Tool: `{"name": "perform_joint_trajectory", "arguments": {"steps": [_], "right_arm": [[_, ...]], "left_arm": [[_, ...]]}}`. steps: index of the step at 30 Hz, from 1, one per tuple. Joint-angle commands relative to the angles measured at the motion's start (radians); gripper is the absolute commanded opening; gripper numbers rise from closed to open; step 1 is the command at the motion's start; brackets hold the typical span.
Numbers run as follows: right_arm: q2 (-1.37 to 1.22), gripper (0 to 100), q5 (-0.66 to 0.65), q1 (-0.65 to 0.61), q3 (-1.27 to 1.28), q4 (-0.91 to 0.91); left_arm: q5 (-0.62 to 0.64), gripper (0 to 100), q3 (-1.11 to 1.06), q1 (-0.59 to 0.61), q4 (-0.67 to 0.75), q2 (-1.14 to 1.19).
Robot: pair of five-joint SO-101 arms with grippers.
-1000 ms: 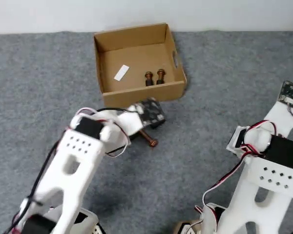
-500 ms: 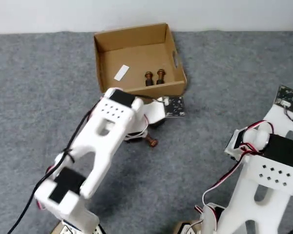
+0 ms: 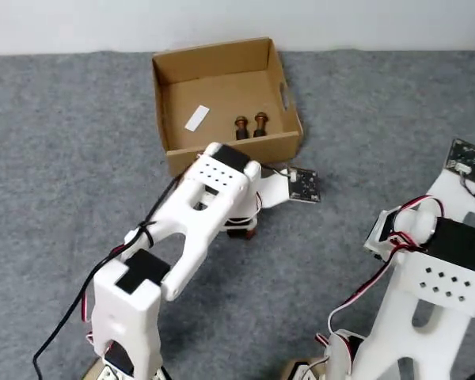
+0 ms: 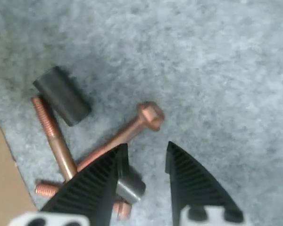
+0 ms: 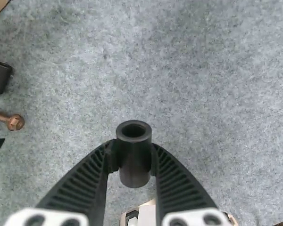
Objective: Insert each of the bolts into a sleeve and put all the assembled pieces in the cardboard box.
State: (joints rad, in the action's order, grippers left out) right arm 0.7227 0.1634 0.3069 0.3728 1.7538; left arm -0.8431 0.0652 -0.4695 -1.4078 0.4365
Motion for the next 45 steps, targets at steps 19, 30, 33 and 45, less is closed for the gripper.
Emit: {"name": "perform_joint_trajectory", "arguments": {"steps": [19,30,33,45], "right_arm": [[0.025,0.8,0.011,0.007,-0.008,0.025],[0.025,0.8,0.011,0.007,-0.008,0.027],[0.025,0.8,0.011,0.007,-0.011,0.028],[0.111,0.8,0.005,0.005,-0.012,0.025]], "left_arm": [[-0.014,8,0.042,-0.054,0.178,0.117],[-0.012,0,0.042,-0.084,0.106,0.11],[-0.006,0,0.077,-0.095,0.055,0.109],[0.37,0,0.636,-0.071,-0.348,0.107]]}}
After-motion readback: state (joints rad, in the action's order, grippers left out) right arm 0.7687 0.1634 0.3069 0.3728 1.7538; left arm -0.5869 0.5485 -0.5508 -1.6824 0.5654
